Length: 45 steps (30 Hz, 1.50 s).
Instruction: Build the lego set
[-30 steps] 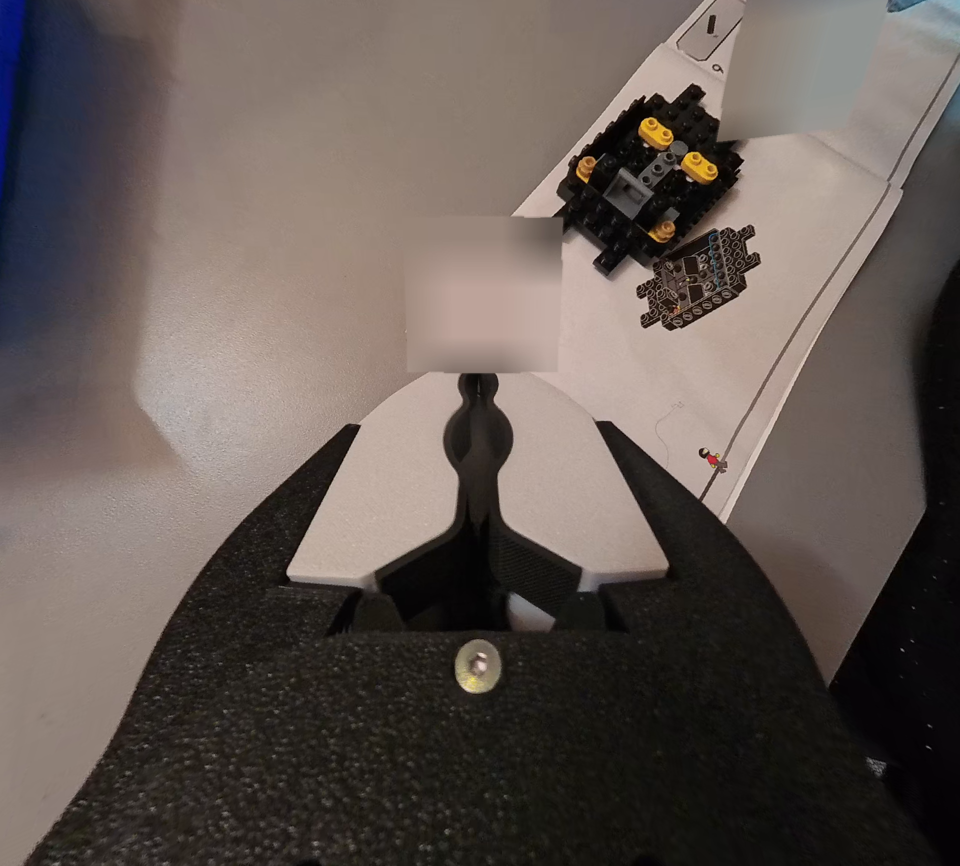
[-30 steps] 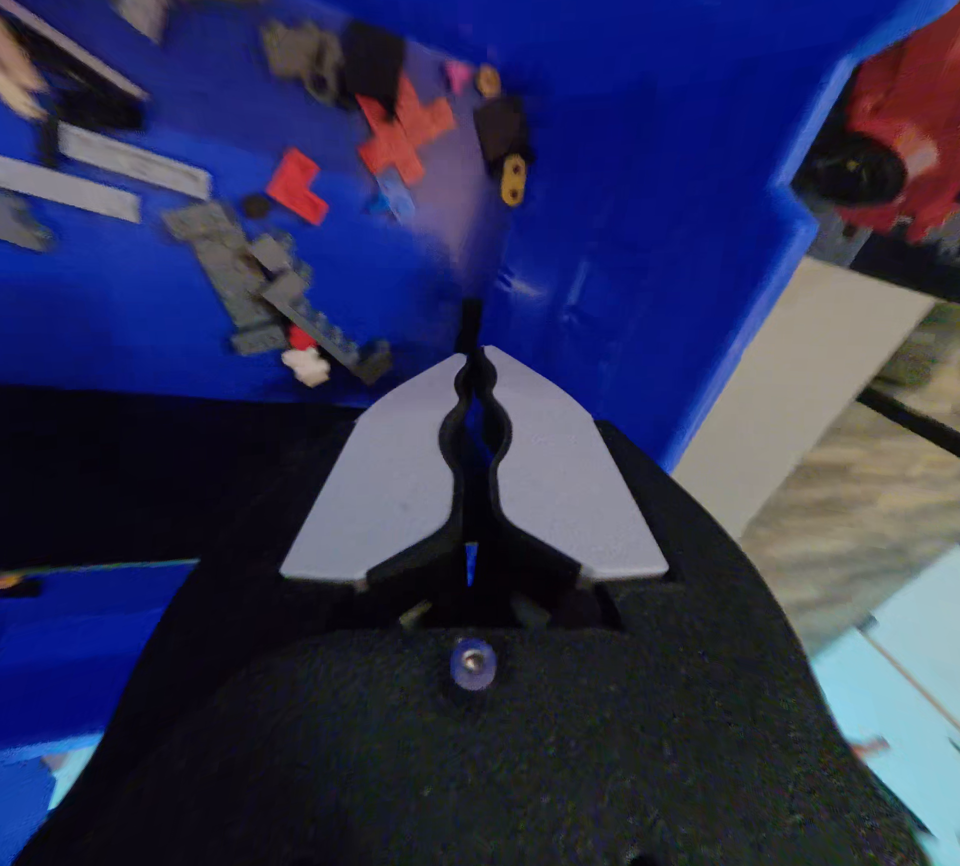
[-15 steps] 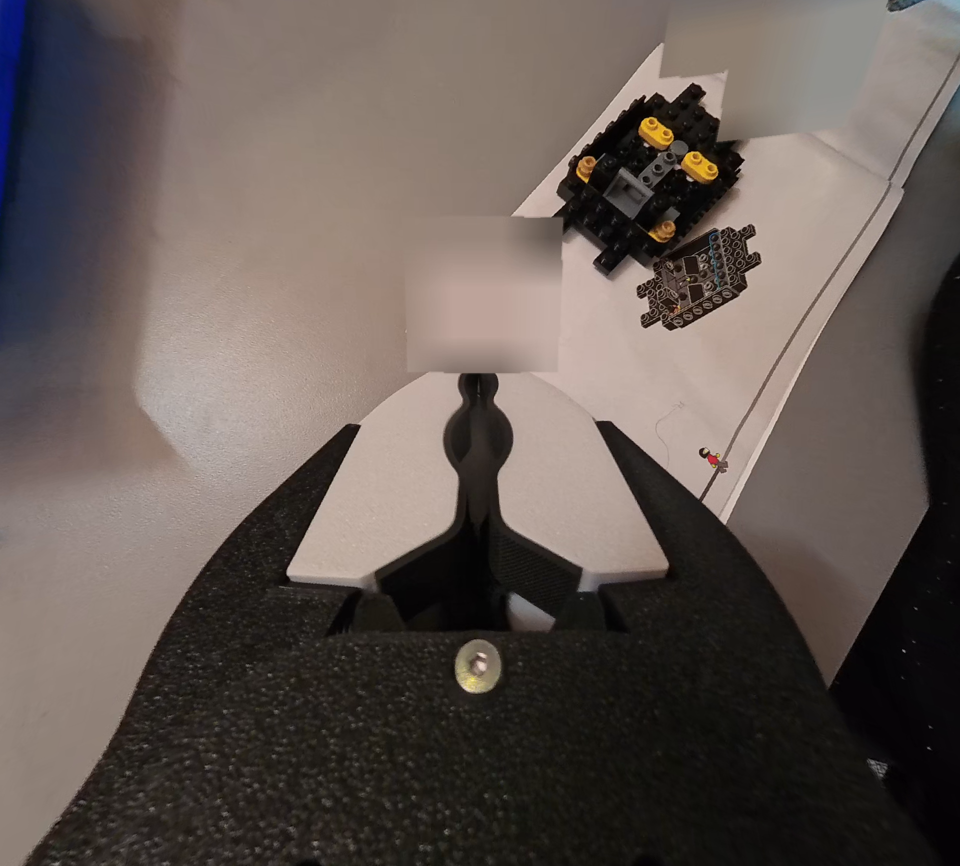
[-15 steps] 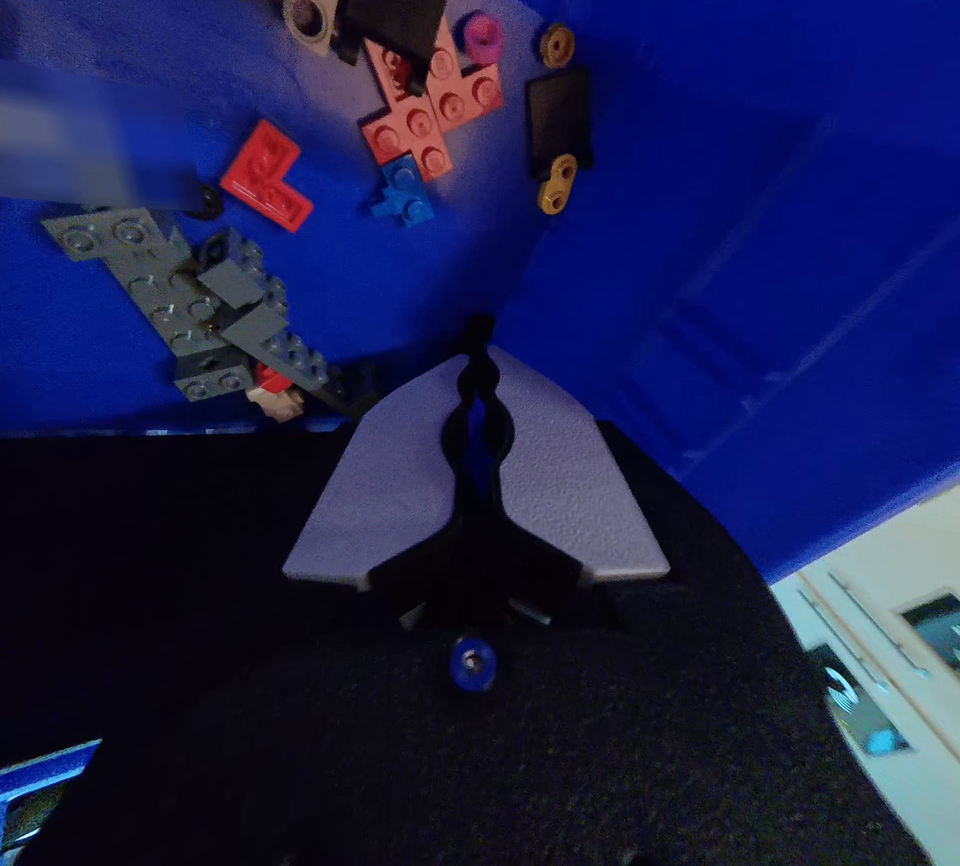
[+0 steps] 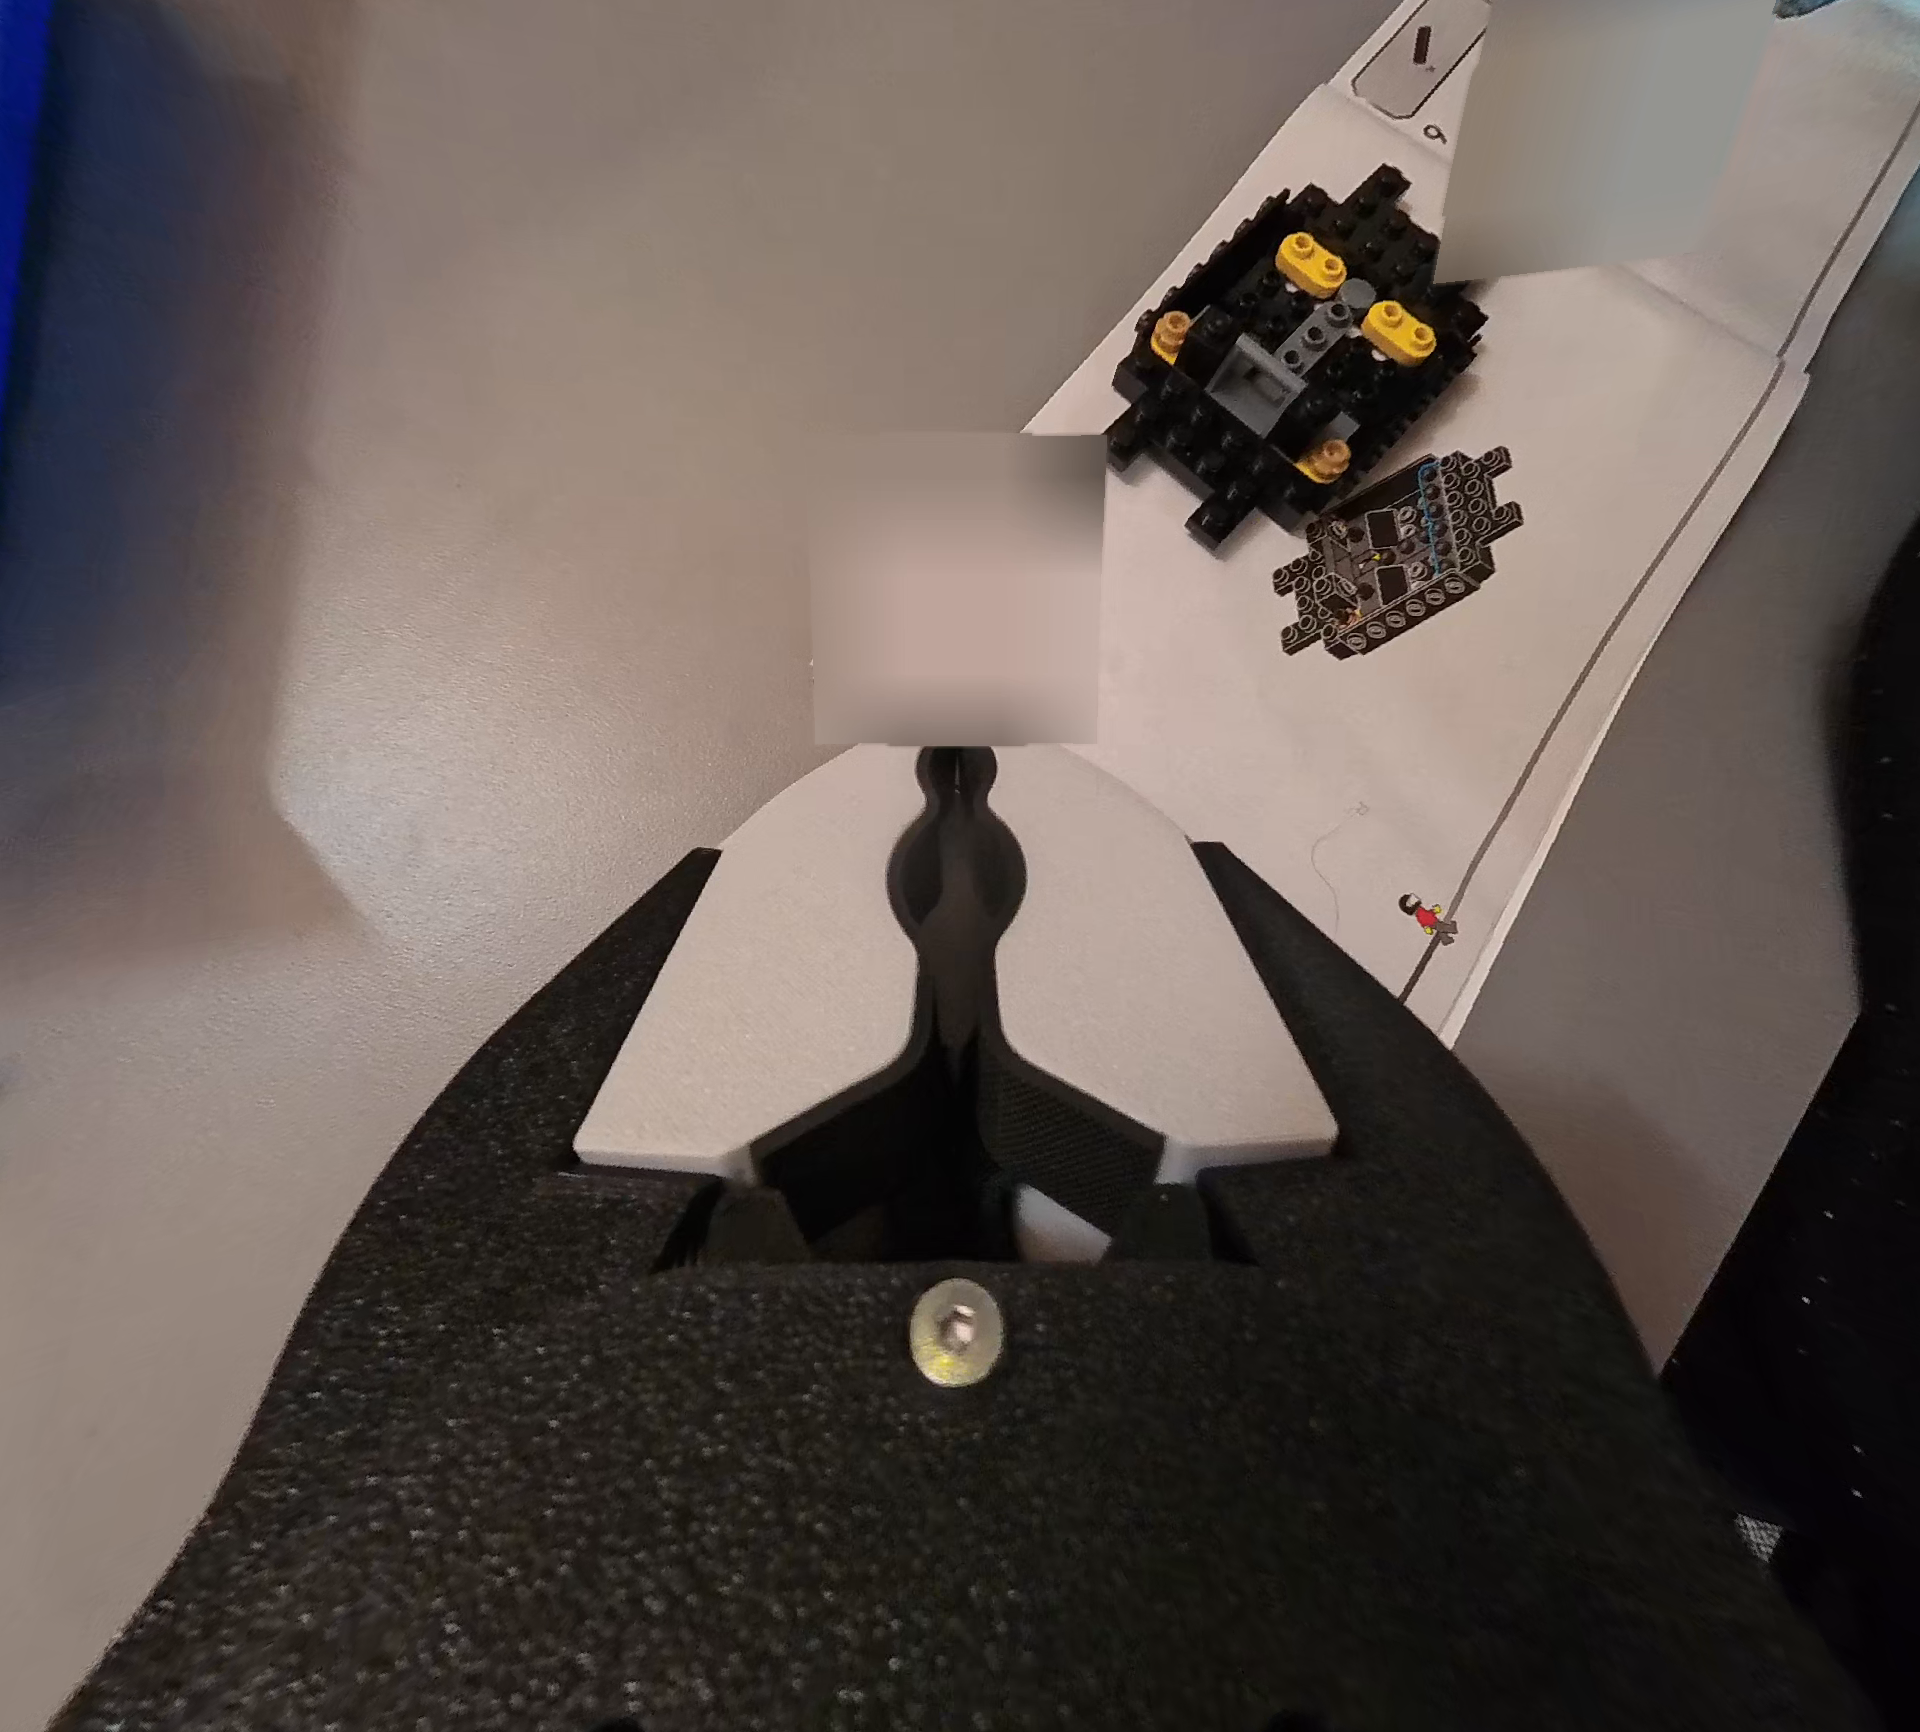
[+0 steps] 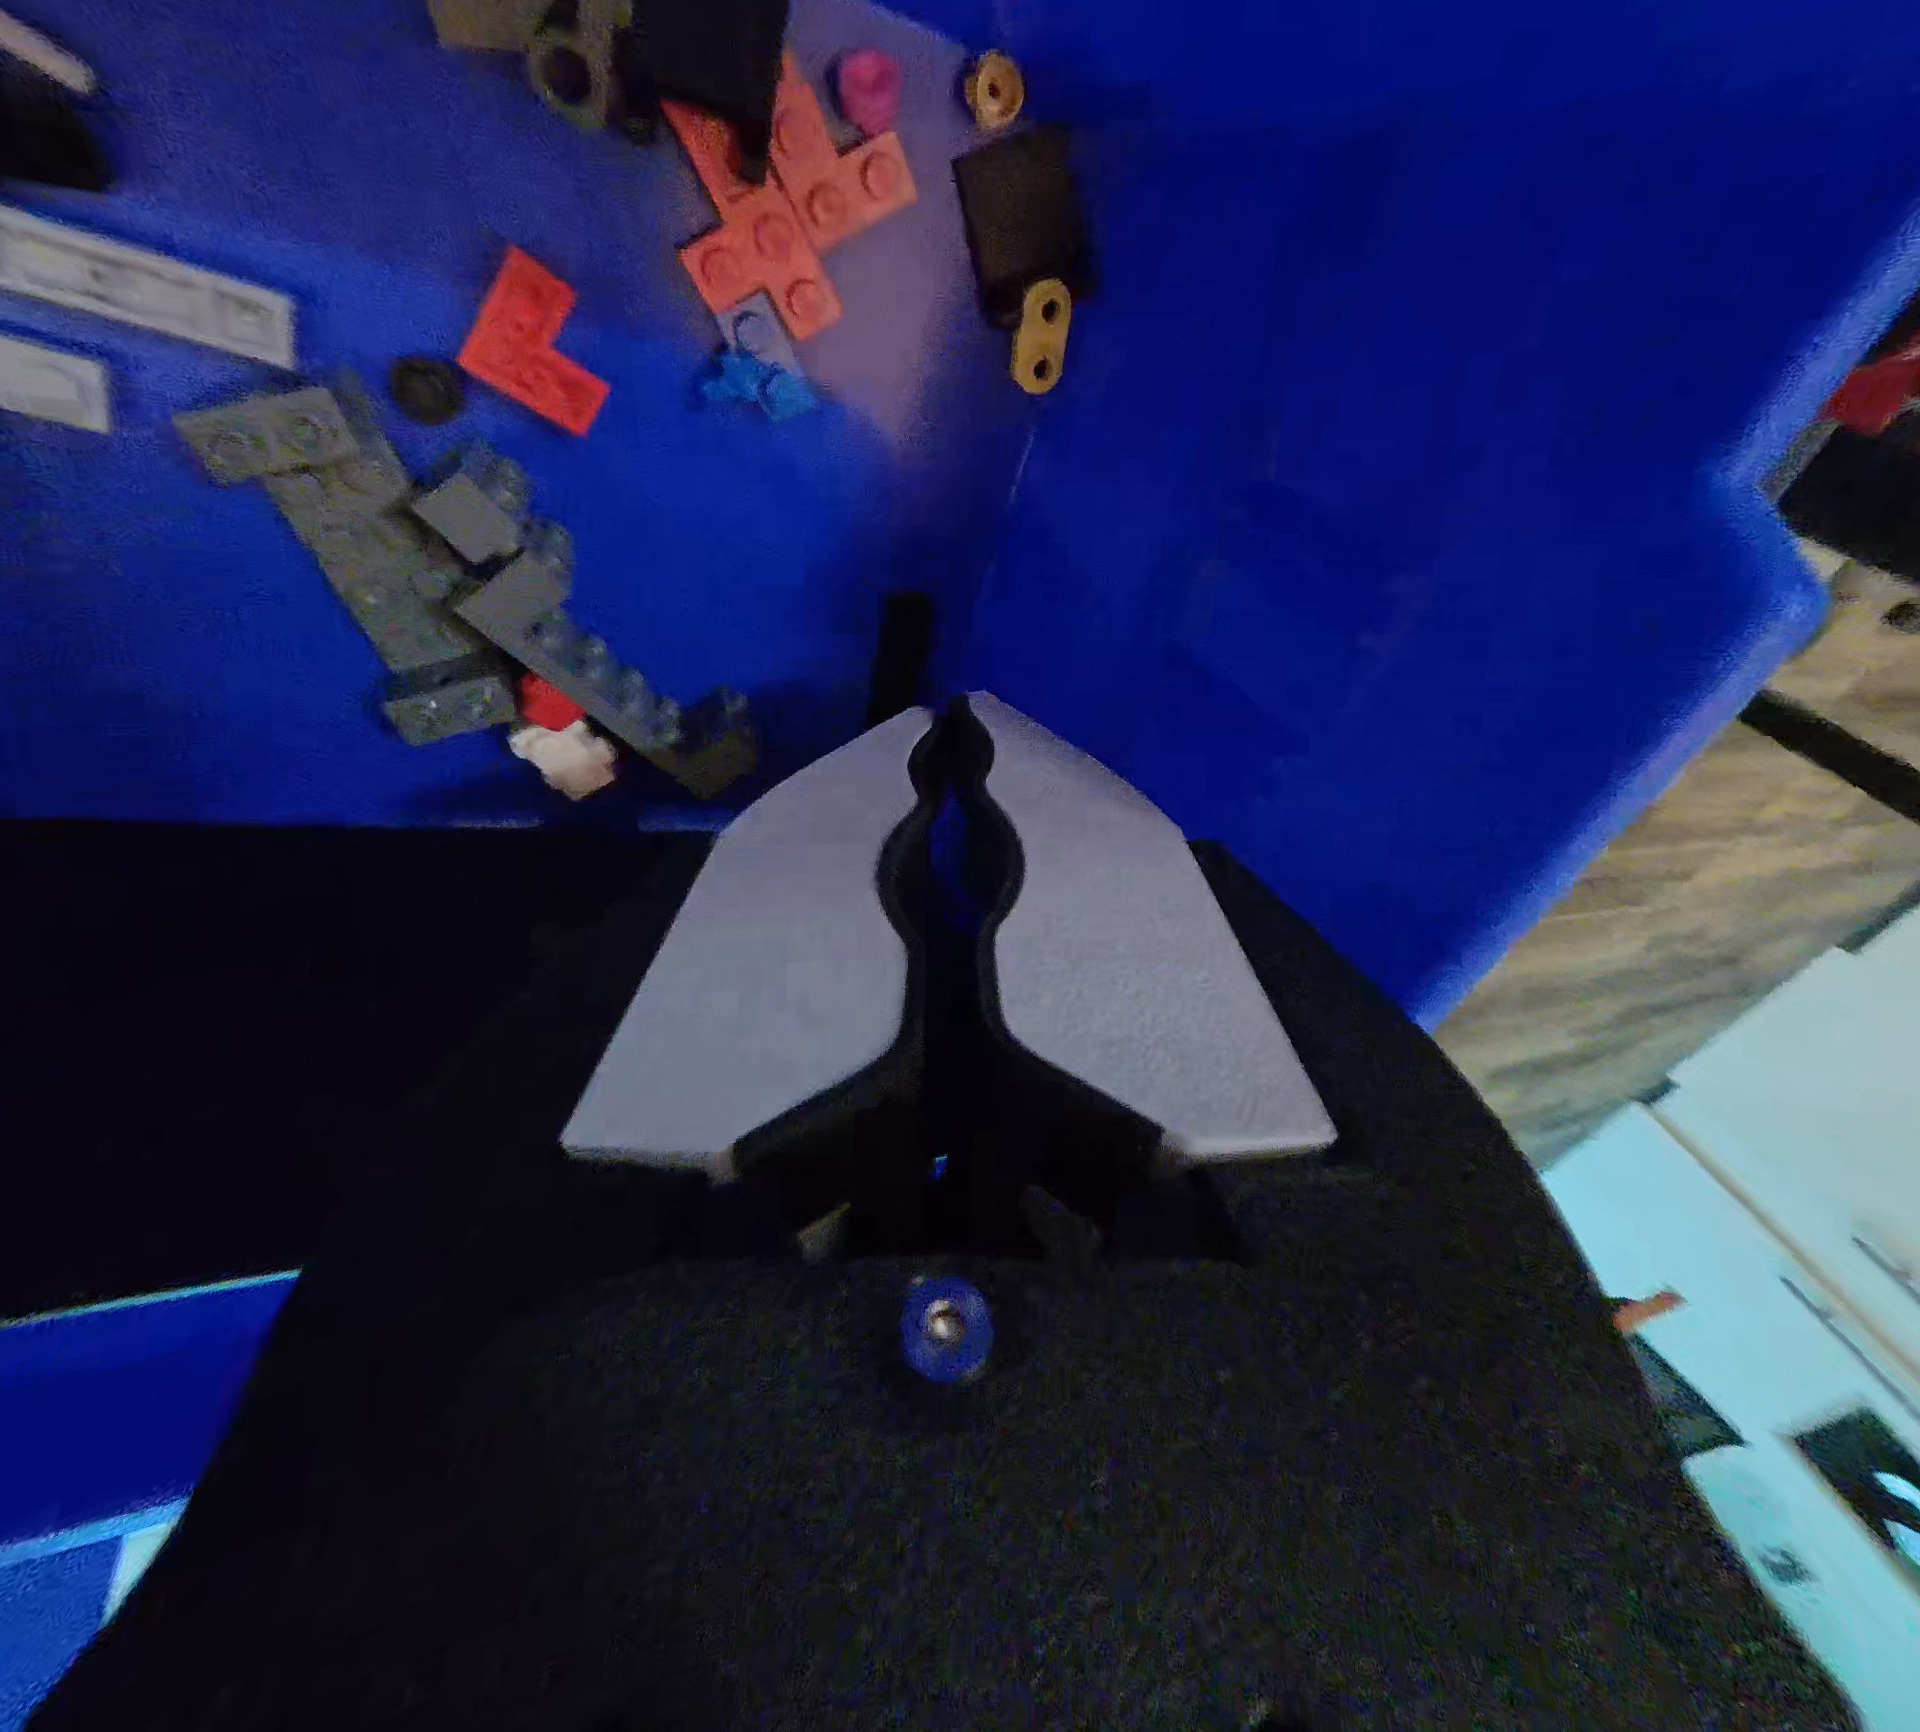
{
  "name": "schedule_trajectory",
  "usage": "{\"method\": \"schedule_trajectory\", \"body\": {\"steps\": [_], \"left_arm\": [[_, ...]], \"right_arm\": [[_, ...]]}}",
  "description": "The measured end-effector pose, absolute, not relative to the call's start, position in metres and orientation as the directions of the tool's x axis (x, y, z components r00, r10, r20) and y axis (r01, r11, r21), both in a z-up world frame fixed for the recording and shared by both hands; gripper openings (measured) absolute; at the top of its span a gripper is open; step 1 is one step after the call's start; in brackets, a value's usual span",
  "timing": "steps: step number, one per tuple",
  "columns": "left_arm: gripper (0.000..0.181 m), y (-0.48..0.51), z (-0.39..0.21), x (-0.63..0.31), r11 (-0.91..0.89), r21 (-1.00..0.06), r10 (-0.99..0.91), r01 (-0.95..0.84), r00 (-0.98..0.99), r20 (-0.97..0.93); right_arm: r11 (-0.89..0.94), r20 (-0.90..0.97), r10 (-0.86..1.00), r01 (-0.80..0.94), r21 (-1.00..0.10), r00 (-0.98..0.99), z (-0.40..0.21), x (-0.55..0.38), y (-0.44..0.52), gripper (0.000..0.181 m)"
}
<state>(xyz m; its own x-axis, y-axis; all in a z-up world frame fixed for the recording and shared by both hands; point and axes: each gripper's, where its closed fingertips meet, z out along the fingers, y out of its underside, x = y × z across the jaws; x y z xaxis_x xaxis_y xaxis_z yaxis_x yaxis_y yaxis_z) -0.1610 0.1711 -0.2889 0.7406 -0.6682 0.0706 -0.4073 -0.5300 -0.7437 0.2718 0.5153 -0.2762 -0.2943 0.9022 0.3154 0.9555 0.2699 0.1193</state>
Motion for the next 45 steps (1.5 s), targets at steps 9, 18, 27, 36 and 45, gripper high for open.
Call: {"method": "schedule_trajectory", "body": {"steps": [9,18,27,36,45], "left_arm": [[0.000,0.171,-0.289,-0.161,-0.521,-0.745,-0.669,-0.417,0.741,0.054],[0.000,0.171,-0.289,-0.161,-0.527,-0.744,-0.670,-0.411,0.739,0.067],[0.000,0.171,-0.289,-0.161,-0.518,-0.745,-0.671,-0.421,0.740,0.048],[0.000,0.172,-0.290,-0.162,-0.523,-0.744,-0.671,-0.415,0.740,0.059],[0.000,0.172,-0.290,-0.162,-0.525,-0.744,-0.671,-0.413,0.739,0.063]], "right_arm": [[0.351,0.147,0.917,0.925,0.148,-0.371,-0.293,0.272,0.490,0.000],[0.214,0.145,0.965,0.976,0.036,-0.217,-0.268,0.276,0.497,0.023],[0.133,0.051,0.988,0.978,0.163,-0.143,-0.290,0.278,0.492,0.040],[0.104,-0.080,0.992,0.992,0.066,-0.099,-0.290,0.272,0.472,0.032],[0.105,-0.017,0.994,0.994,0.025,-0.104,-0.283,0.270,0.477,0.020]]}}
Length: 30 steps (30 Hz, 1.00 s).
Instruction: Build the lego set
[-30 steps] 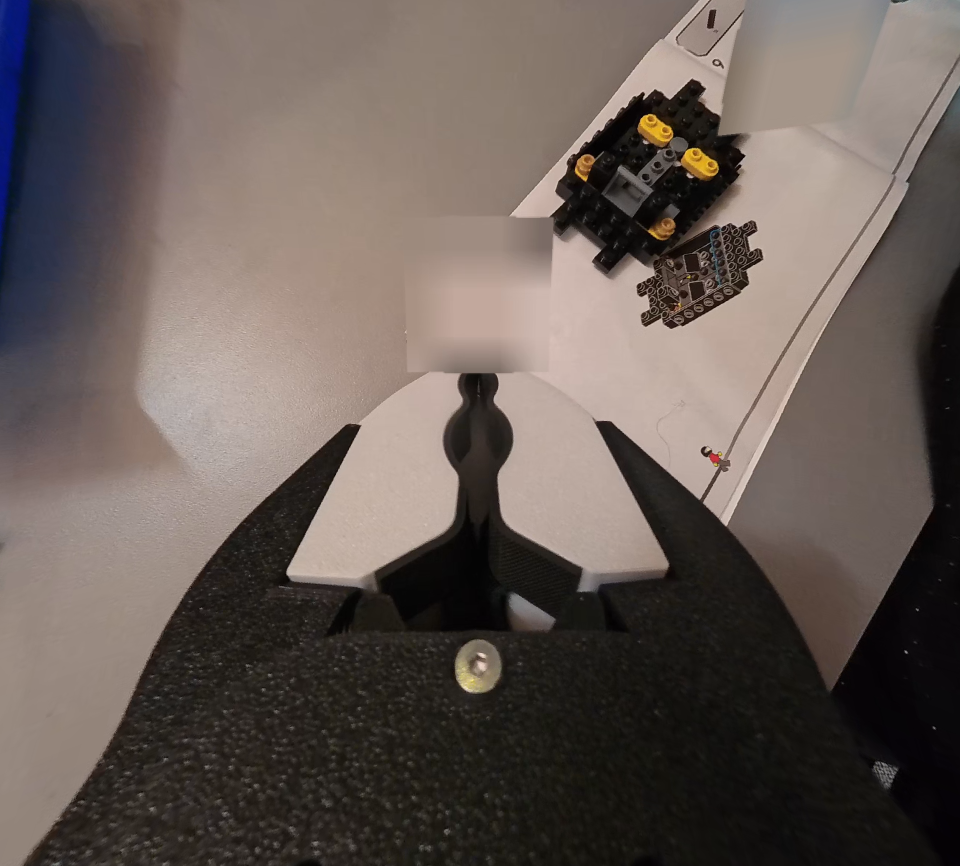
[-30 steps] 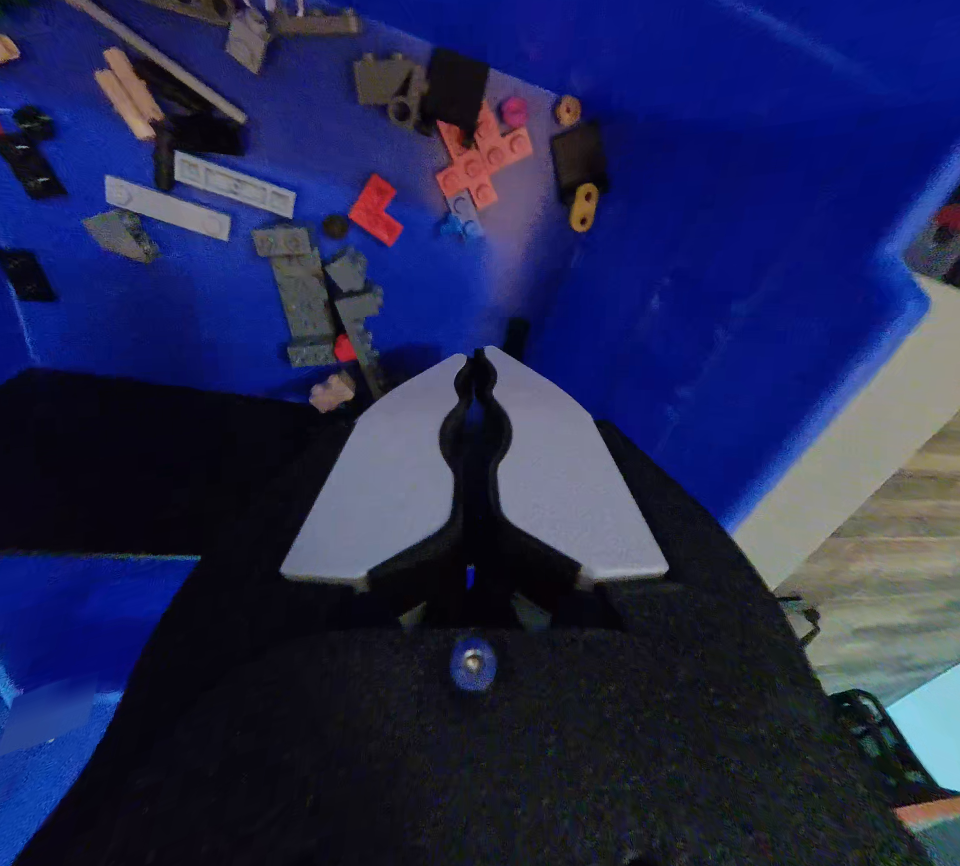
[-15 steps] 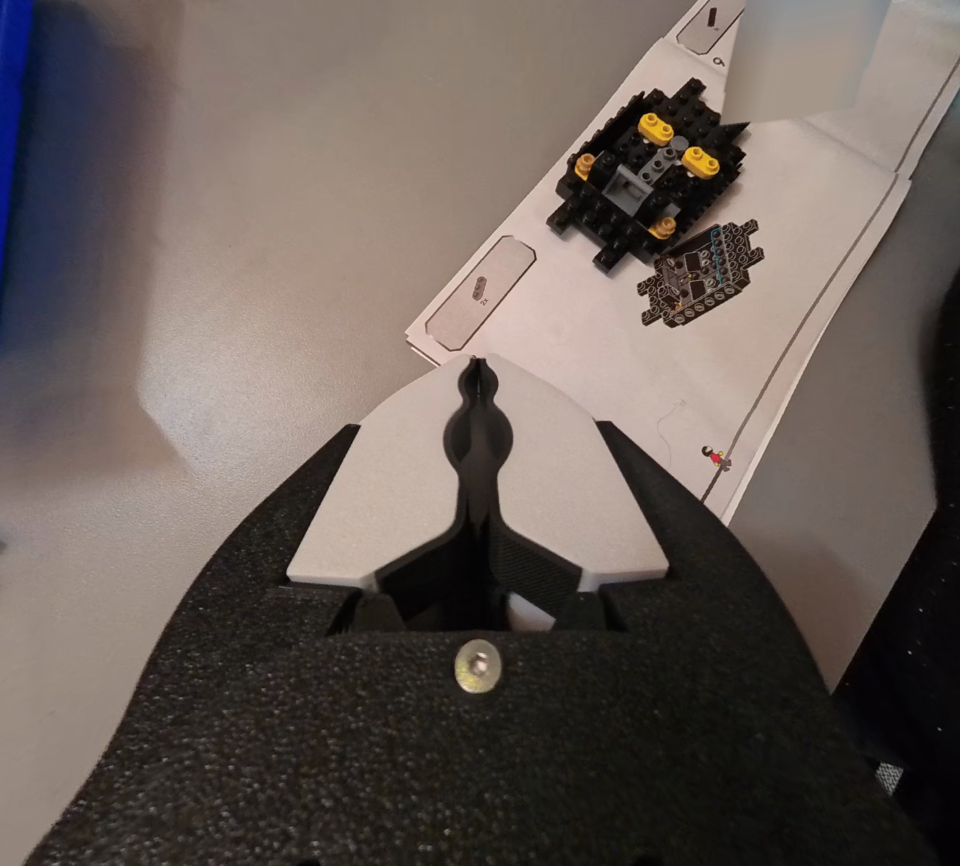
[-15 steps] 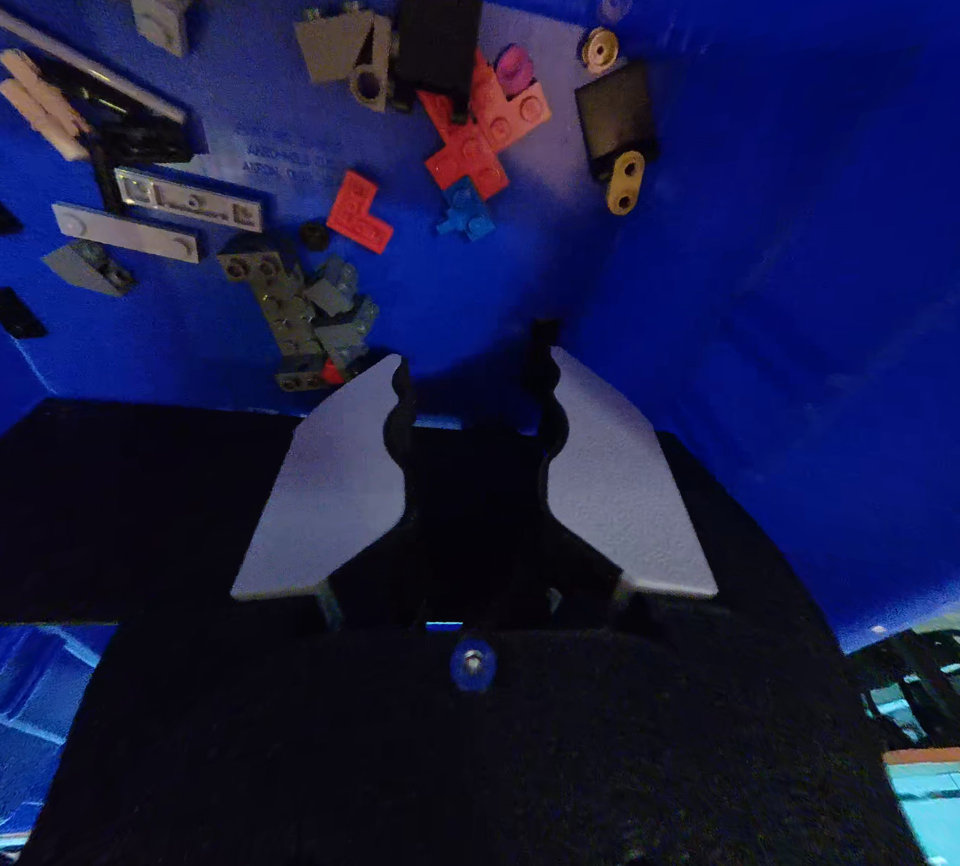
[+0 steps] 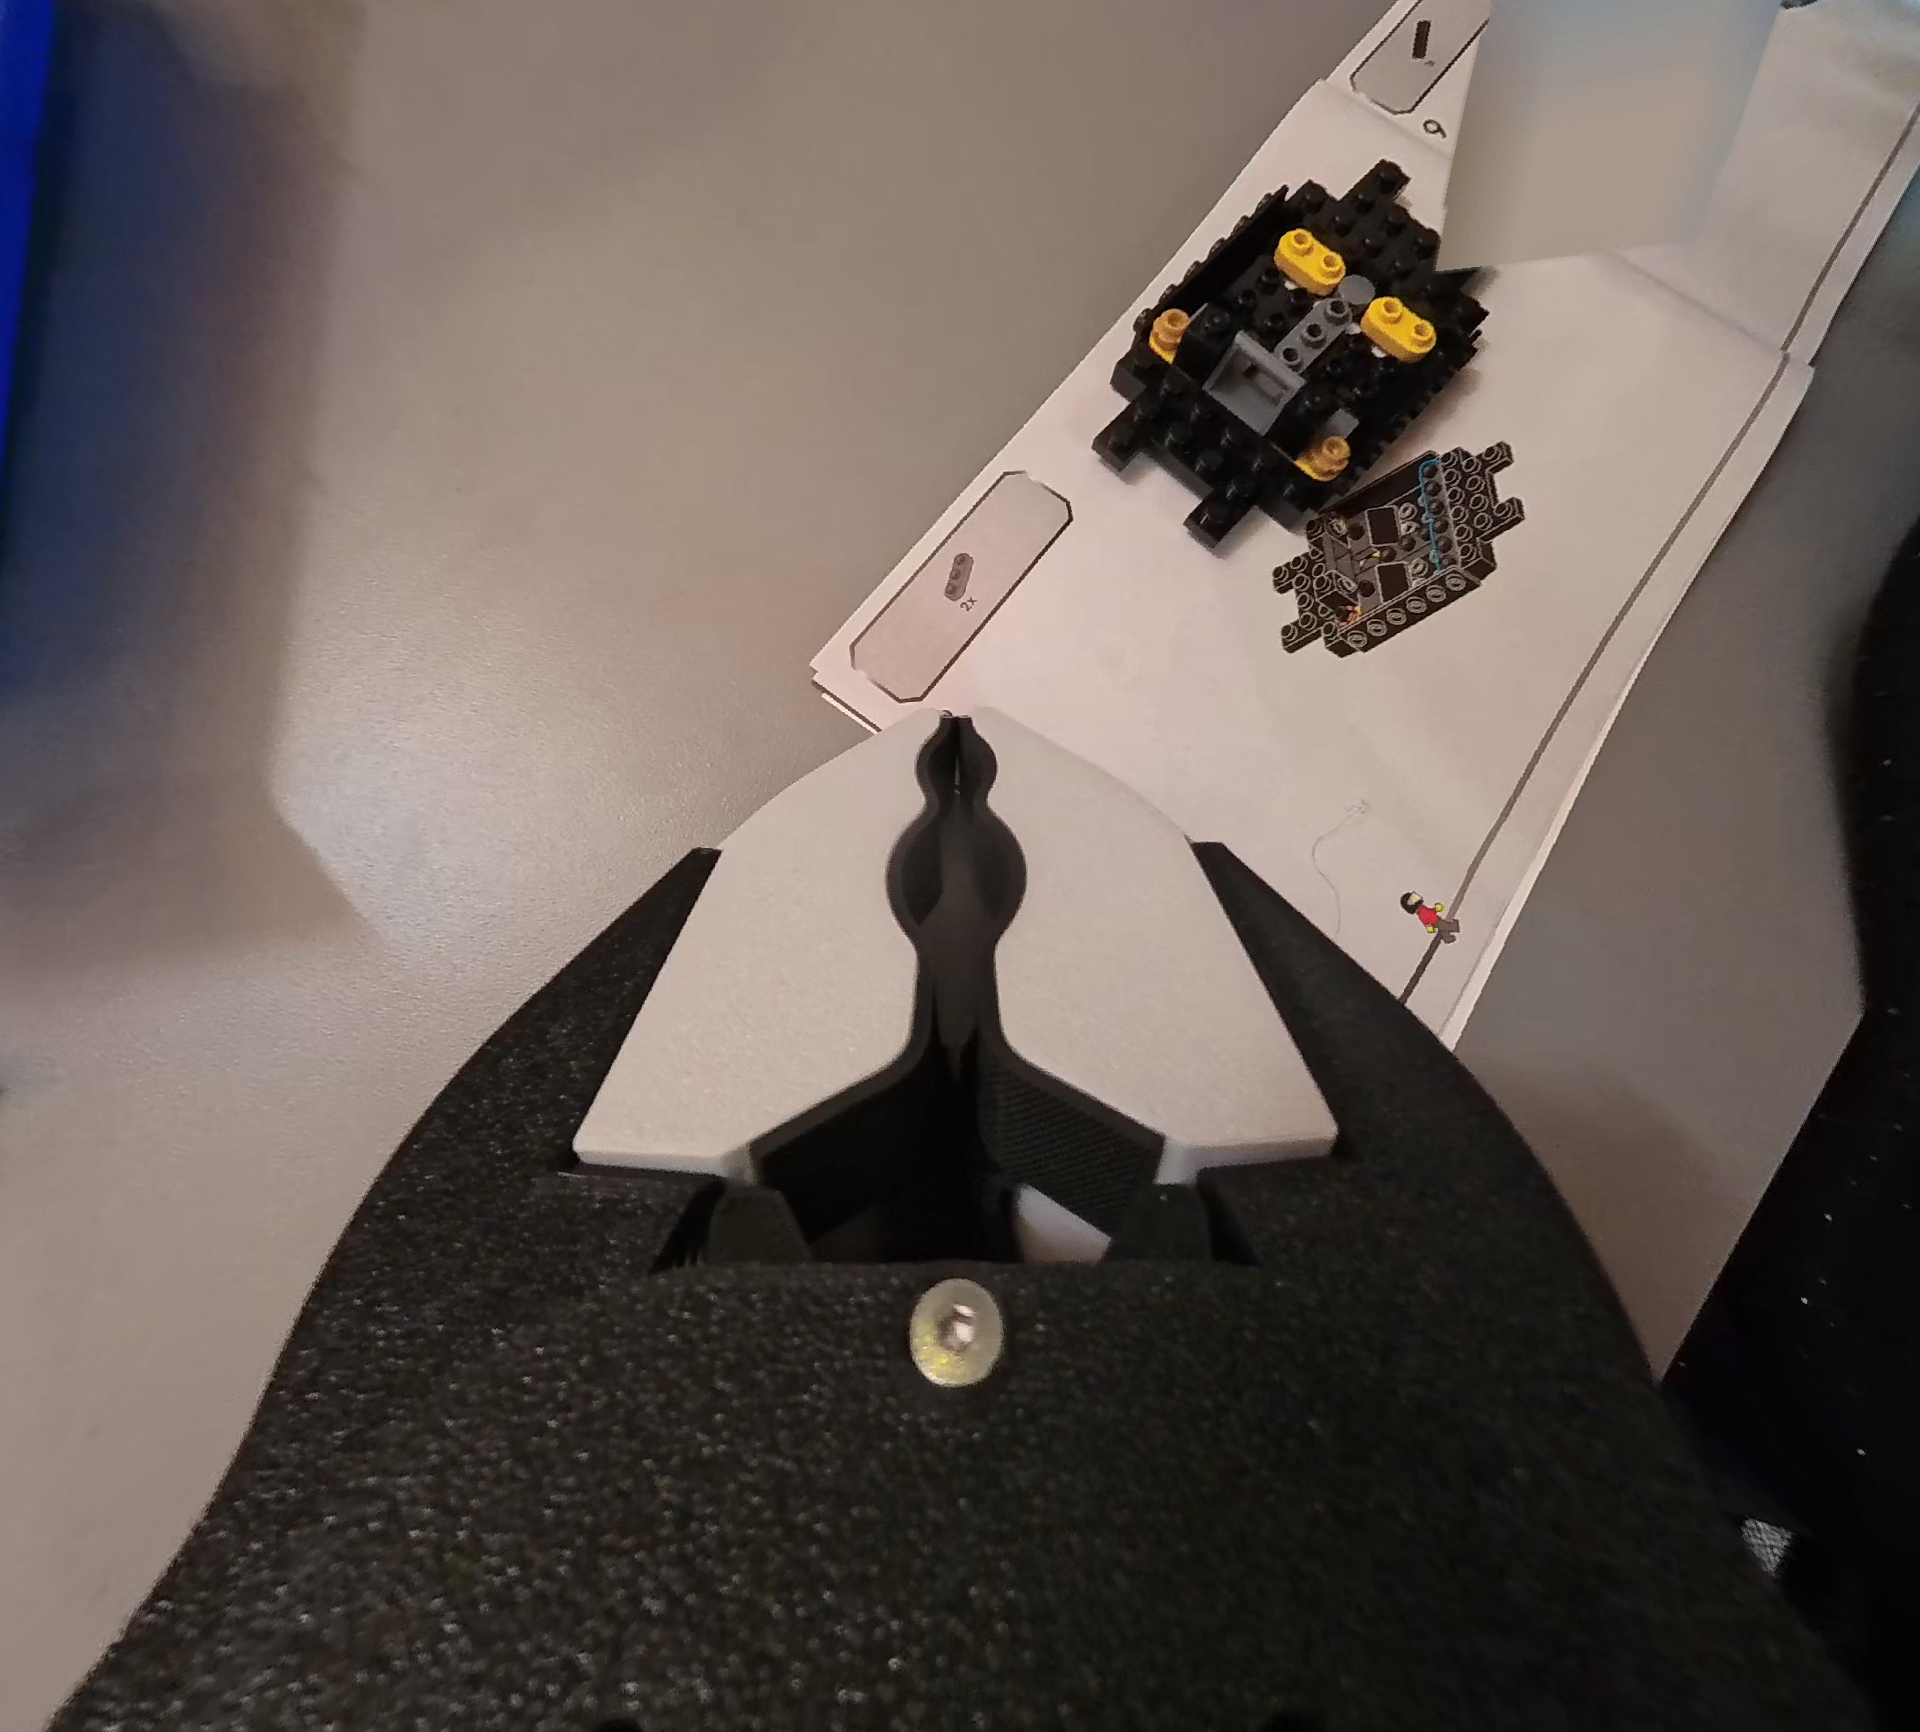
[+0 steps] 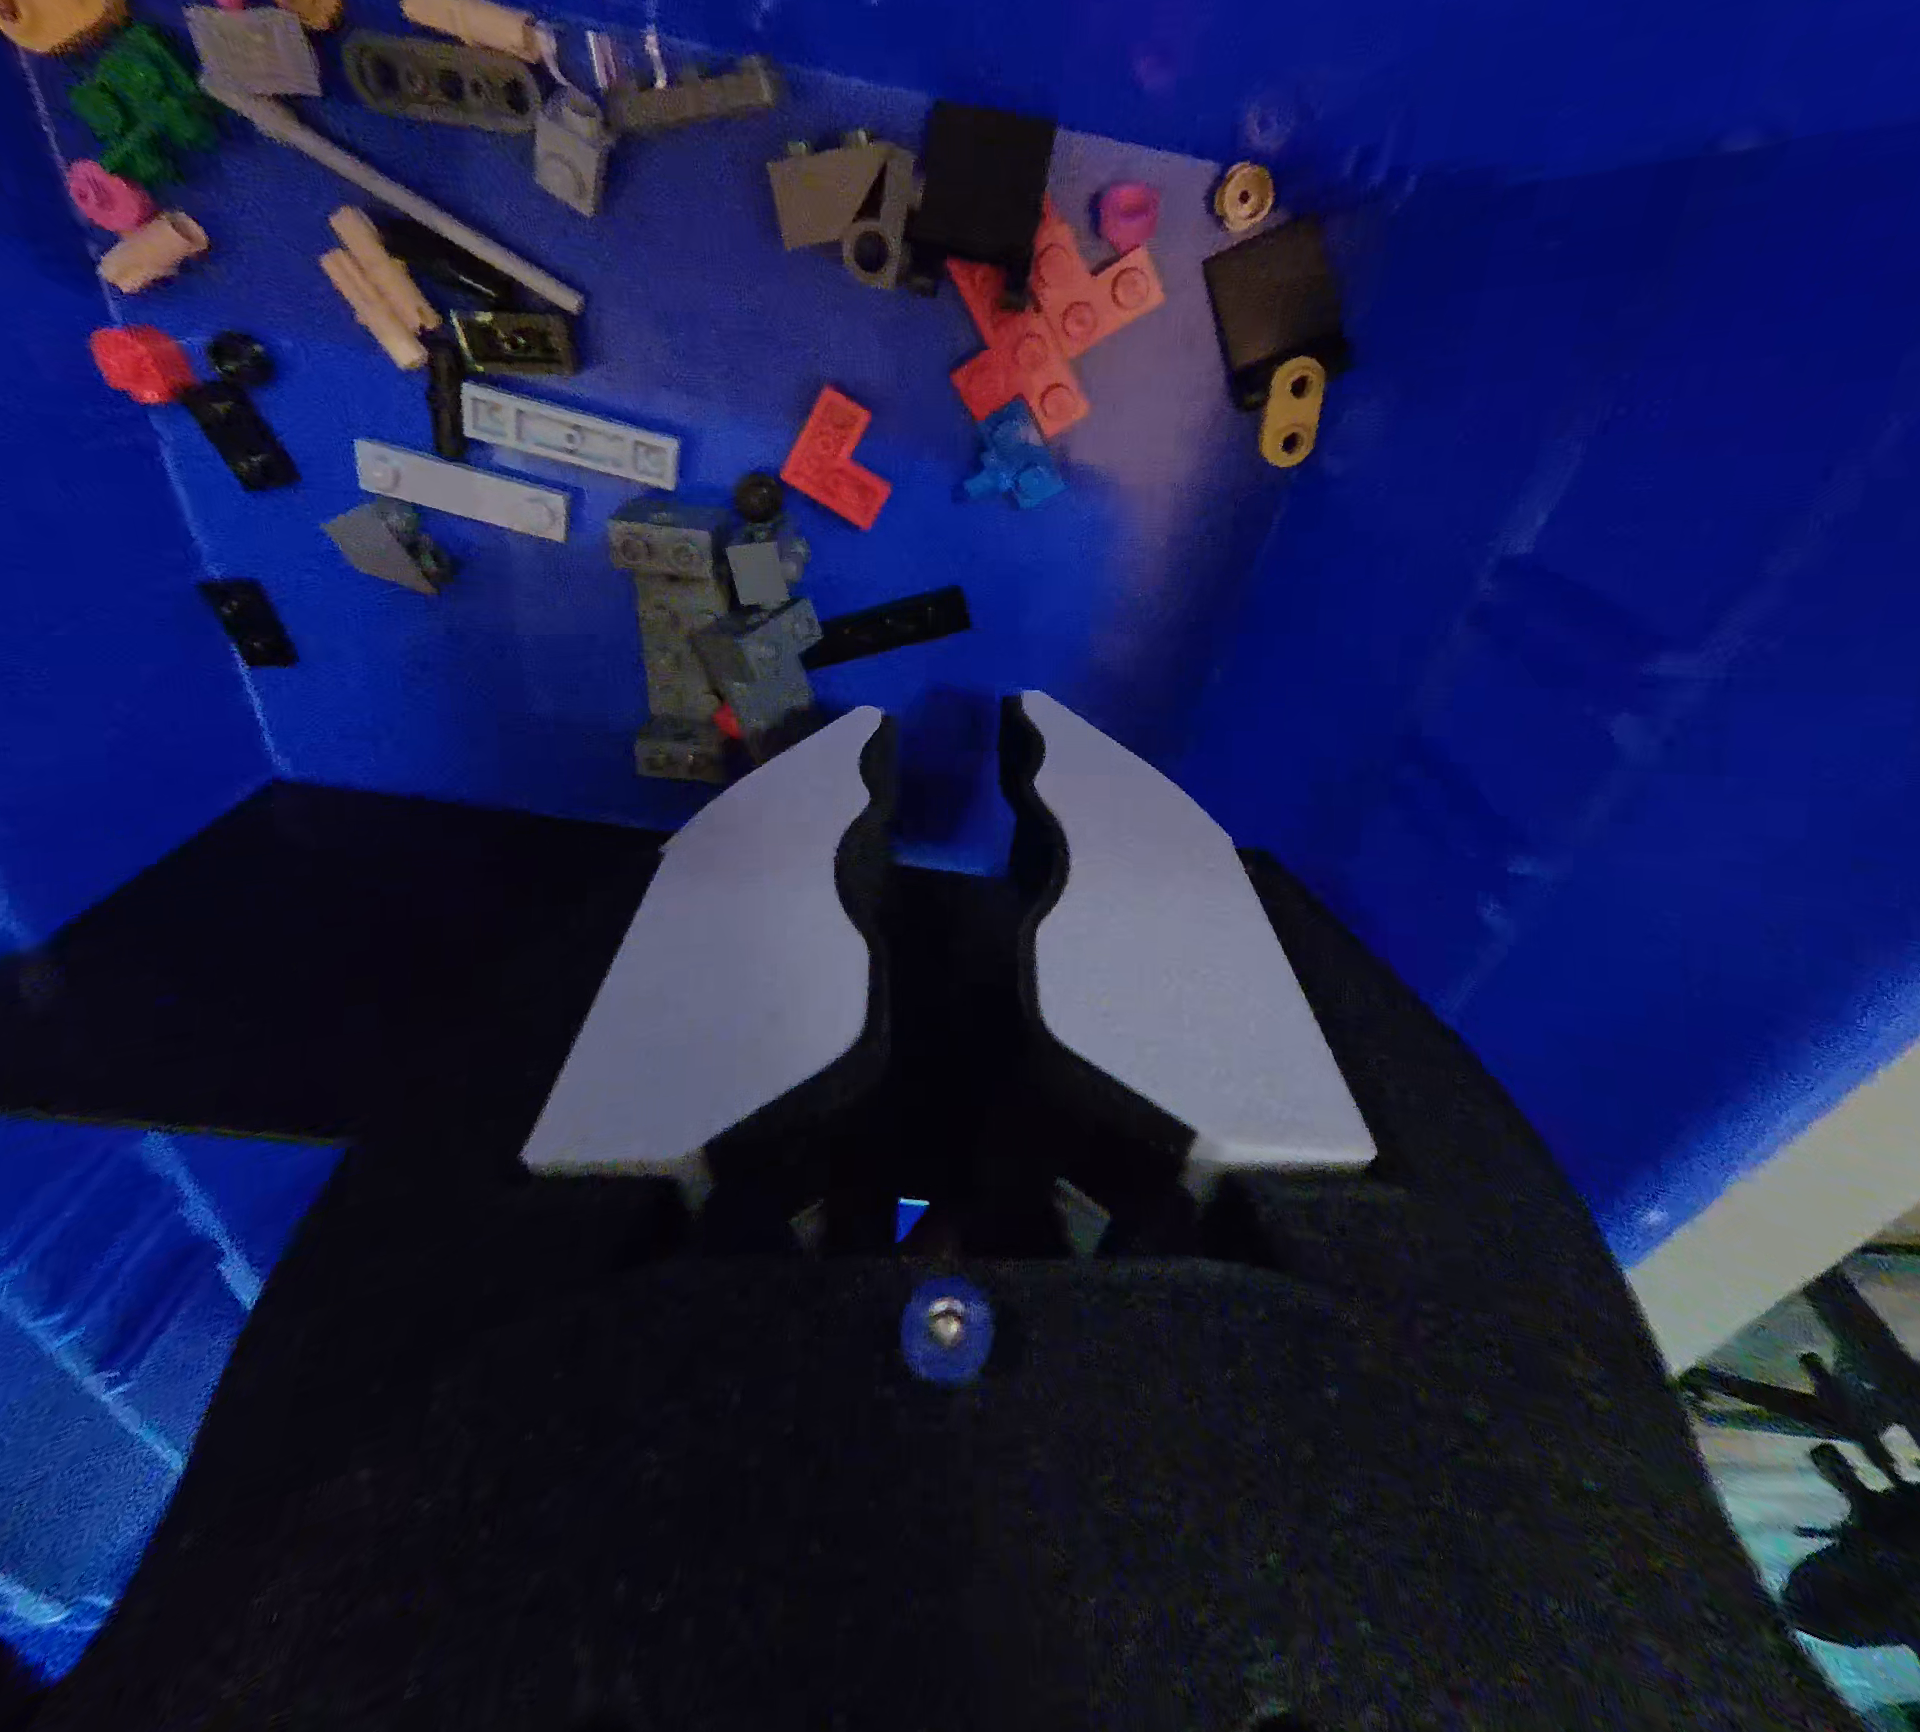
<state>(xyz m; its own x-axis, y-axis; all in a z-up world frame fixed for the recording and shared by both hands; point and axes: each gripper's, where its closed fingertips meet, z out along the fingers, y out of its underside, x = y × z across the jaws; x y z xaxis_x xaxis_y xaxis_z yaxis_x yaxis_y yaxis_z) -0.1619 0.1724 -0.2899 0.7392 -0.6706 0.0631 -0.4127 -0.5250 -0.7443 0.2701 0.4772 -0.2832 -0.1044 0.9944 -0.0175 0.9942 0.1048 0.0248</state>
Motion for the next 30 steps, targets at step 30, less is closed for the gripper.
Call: {"method": "schedule_trajectory", "body": {"steps": [30], "left_arm": [[0.000,0.173,-0.289,-0.156,-0.521,-0.742,-0.698,-0.422,0.711,0.086]], "right_arm": [[-0.644,0.024,0.765,0.765,0.017,0.644,-0.296,0.258,0.467,0.012]]}}
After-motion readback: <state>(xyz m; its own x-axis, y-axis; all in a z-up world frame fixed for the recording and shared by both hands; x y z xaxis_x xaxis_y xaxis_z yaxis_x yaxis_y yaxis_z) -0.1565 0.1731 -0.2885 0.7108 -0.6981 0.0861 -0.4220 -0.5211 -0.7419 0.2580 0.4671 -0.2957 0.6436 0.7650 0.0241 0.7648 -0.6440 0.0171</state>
